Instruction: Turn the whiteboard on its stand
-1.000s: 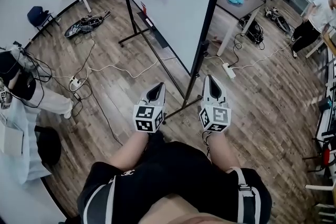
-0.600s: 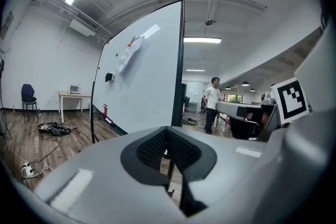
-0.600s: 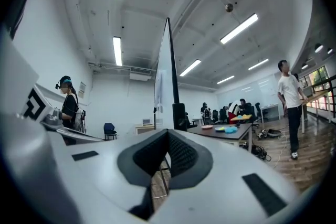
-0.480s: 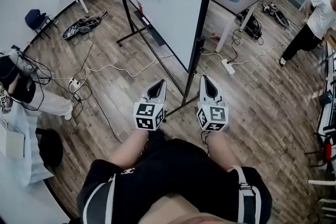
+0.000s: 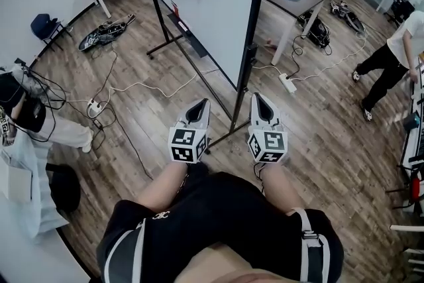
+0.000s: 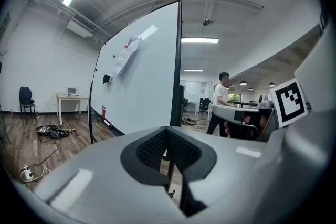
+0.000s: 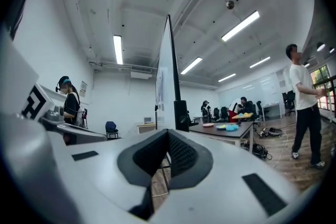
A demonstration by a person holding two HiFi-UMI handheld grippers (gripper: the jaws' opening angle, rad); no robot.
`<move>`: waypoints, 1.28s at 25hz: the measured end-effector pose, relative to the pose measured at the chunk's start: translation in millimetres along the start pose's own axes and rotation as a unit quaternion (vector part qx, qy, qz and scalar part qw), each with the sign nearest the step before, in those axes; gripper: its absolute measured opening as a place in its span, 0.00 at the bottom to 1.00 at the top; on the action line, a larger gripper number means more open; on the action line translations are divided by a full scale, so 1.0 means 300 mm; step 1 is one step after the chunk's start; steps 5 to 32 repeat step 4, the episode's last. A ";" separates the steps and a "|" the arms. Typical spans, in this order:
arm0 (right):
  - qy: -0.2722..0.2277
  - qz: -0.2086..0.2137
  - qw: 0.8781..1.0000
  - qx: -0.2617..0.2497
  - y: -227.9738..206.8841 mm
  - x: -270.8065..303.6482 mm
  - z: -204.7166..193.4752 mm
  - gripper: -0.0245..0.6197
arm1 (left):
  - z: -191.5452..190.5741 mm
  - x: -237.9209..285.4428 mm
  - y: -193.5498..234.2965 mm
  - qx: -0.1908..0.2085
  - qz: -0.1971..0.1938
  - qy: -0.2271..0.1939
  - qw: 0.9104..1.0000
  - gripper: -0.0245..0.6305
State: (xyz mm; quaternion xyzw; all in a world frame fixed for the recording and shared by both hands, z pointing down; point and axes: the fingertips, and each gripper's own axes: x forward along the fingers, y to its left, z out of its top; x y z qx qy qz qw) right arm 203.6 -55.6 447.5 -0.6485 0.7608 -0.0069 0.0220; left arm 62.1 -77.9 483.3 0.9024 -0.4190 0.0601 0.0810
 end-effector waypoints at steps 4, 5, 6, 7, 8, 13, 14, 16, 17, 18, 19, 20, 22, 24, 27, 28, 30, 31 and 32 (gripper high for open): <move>0.001 0.003 1.000 0.003 -0.003 -0.004 -0.004 0.05 | -0.006 -0.003 -0.012 0.000 -0.001 0.000 1.000 0.05; 0.001 0.003 1.000 0.003 -0.003 -0.004 -0.004 0.05 | -0.006 -0.003 -0.012 0.000 -0.001 0.000 1.000 0.05; 0.001 0.003 1.000 0.003 -0.003 -0.004 -0.004 0.05 | -0.006 -0.003 -0.012 0.000 -0.001 0.000 1.000 0.05; 0.001 0.003 1.000 0.003 -0.003 -0.004 -0.004 0.05 | -0.006 -0.003 -0.012 0.000 -0.001 0.000 1.000 0.05; 0.001 0.003 1.000 0.003 -0.003 -0.004 -0.004 0.05 | -0.006 -0.003 -0.012 0.000 -0.001 0.000 1.000 0.05; 0.001 0.003 1.000 0.003 -0.003 -0.004 -0.004 0.05 | -0.006 -0.003 -0.012 0.000 -0.001 0.000 1.000 0.05; 0.001 0.003 1.000 0.003 -0.003 -0.004 -0.004 0.05 | -0.006 -0.003 -0.012 0.000 -0.001 0.000 1.000 0.05; 0.001 0.003 1.000 0.003 -0.003 -0.004 -0.004 0.05 | -0.006 -0.003 -0.012 0.000 -0.001 0.000 1.000 0.05; 0.001 0.003 1.000 0.003 -0.003 -0.004 -0.004 0.05 | -0.006 -0.003 -0.012 0.000 -0.001 0.000 1.000 0.05; 0.001 0.003 1.000 0.003 -0.003 -0.004 -0.004 0.05 | -0.006 -0.003 -0.012 0.000 -0.001 0.000 1.000 0.05; 0.001 0.003 1.000 0.003 -0.003 -0.004 -0.004 0.05 | -0.006 -0.003 -0.012 0.000 -0.001 0.000 1.000 0.05; 0.001 0.003 1.000 0.003 -0.003 -0.004 -0.004 0.05 | -0.006 -0.003 -0.012 0.000 -0.001 0.000 1.000 0.05; 0.001 0.003 1.000 0.003 -0.003 -0.004 -0.004 0.05 | -0.006 -0.003 -0.012 0.000 -0.001 0.000 1.000 0.05; 0.001 0.003 1.000 0.003 -0.003 -0.004 -0.004 0.05 | -0.006 -0.003 -0.012 0.000 -0.001 0.000 1.000 0.05; 0.001 0.003 1.000 0.003 -0.003 -0.004 -0.004 0.05 | -0.006 -0.003 -0.012 0.000 -0.001 0.000 1.000 0.05; 0.001 0.003 1.000 0.003 -0.003 -0.004 -0.004 0.05 | -0.006 -0.003 -0.012 0.000 -0.001 0.000 1.000 0.05; 0.001 0.003 1.000 0.003 -0.003 -0.004 -0.004 0.05 | -0.006 -0.003 -0.012 0.000 -0.001 0.000 1.000 0.05; 0.001 0.003 1.000 0.003 -0.003 -0.004 -0.004 0.05 | -0.006 -0.003 -0.012 0.000 -0.001 0.000 1.000 0.05; 0.001 0.003 1.000 0.003 -0.003 -0.004 -0.004 0.05 | -0.006 -0.003 -0.012 0.000 -0.001 0.000 1.000 0.05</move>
